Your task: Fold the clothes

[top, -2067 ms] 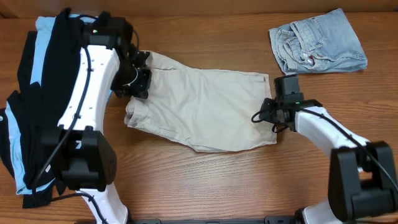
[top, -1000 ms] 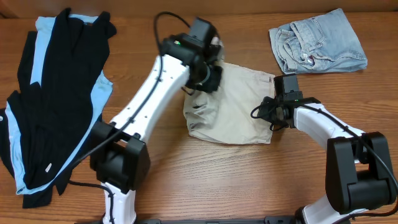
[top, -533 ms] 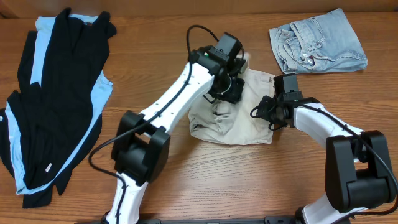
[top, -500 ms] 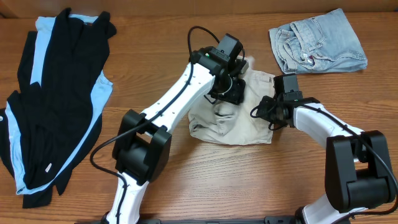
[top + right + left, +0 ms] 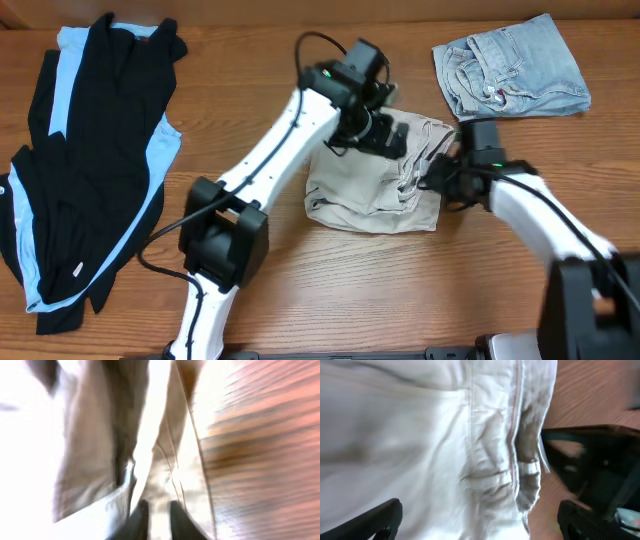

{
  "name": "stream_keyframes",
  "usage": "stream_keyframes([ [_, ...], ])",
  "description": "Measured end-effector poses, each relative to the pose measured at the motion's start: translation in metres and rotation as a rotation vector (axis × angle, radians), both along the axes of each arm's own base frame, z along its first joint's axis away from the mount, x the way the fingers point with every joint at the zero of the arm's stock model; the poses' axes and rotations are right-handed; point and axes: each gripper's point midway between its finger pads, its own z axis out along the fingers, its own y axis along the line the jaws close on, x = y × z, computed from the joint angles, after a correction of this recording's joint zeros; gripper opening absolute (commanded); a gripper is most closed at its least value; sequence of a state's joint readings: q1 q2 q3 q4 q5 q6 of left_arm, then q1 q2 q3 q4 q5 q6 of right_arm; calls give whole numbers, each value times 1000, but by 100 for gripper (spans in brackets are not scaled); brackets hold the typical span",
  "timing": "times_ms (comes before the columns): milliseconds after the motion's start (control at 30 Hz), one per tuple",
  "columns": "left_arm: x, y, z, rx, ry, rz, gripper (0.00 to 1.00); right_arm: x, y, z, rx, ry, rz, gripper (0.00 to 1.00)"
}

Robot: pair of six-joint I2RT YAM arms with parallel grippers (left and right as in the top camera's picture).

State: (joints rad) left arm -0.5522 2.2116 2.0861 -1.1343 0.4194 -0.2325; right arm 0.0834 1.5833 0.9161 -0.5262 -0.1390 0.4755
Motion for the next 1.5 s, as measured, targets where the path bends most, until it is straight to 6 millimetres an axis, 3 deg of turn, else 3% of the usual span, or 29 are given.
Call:
stream_keyframes([
  [133, 25, 36, 24, 14, -33, 62, 100, 2, 8, 48, 42, -139, 72, 53],
  [233, 50, 68, 33, 19, -73, 126, 100, -2, 27, 66, 63, -195, 156, 61],
  [400, 74, 120, 31, 46, -82, 214, 100, -9, 63, 58, 66, -185, 297, 64],
  [500, 78, 135, 30, 57, -83, 227, 100, -21, 75, 39, 37, -115, 343, 65],
  [800, 63, 130, 9, 97, -51, 152, 100, -51, 49, -25, -99, 164, 248, 65],
  [1067, 52, 135, -1, 162, -24, 131, 100, -58, 41, -34, -115, 225, 183, 65],
  [1267, 49, 136, -2, 167, -21, 111, 100, -62, 31, -7, -152, 293, 155, 75],
  [1400, 31, 131, -2, 151, 27, 39, 99, -41, 33, 37, -140, 184, 140, 89],
  [1433, 25, 129, -2, 150, 42, 19, 99, -31, 33, 59, -130, 114, 131, 91],
  [1500, 17, 124, -3, 152, 55, -24, 99, -21, 29, 84, -116, 39, 112, 93],
])
